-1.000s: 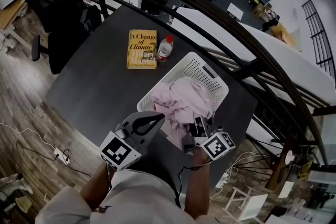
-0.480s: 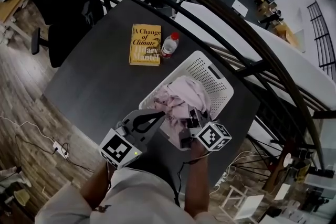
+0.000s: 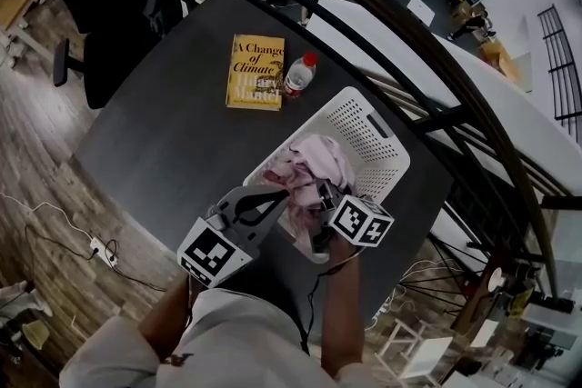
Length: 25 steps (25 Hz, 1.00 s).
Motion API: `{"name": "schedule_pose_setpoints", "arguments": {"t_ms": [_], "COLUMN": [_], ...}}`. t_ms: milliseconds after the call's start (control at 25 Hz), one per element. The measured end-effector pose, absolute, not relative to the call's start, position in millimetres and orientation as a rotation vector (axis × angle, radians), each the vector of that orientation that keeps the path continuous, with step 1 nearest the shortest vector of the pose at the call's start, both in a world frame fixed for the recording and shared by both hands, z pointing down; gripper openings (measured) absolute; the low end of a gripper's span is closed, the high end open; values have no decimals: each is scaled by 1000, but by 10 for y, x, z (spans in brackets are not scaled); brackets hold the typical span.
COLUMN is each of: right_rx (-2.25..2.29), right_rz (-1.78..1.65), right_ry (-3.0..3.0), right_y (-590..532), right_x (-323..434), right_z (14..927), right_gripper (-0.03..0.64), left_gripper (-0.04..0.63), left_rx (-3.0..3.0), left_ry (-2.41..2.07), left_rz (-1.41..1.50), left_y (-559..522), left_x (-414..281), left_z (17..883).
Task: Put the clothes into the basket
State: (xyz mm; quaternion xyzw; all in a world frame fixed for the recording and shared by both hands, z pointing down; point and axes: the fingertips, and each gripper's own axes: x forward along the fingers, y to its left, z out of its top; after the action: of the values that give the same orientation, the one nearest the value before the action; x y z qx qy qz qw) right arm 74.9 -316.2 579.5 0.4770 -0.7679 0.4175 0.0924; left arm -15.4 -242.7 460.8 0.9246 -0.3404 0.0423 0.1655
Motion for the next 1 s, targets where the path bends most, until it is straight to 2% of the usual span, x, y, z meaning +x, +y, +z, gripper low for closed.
{"name": "schedule_pose_setpoints", "arguments": {"t_ms": [1000], "right_rx": [1138], "right_rz": [1120], "right_ry": [-2144], "right_y": [-3194], "right_x": [388], "right_z": [6438], "right_gripper": [46], "left_gripper": [5], "left_rx": [2640], "left_ry": [-932], "left_rz": [233], "left_y": [-2469], "left_x": [-12], "left_z": [4772]}}
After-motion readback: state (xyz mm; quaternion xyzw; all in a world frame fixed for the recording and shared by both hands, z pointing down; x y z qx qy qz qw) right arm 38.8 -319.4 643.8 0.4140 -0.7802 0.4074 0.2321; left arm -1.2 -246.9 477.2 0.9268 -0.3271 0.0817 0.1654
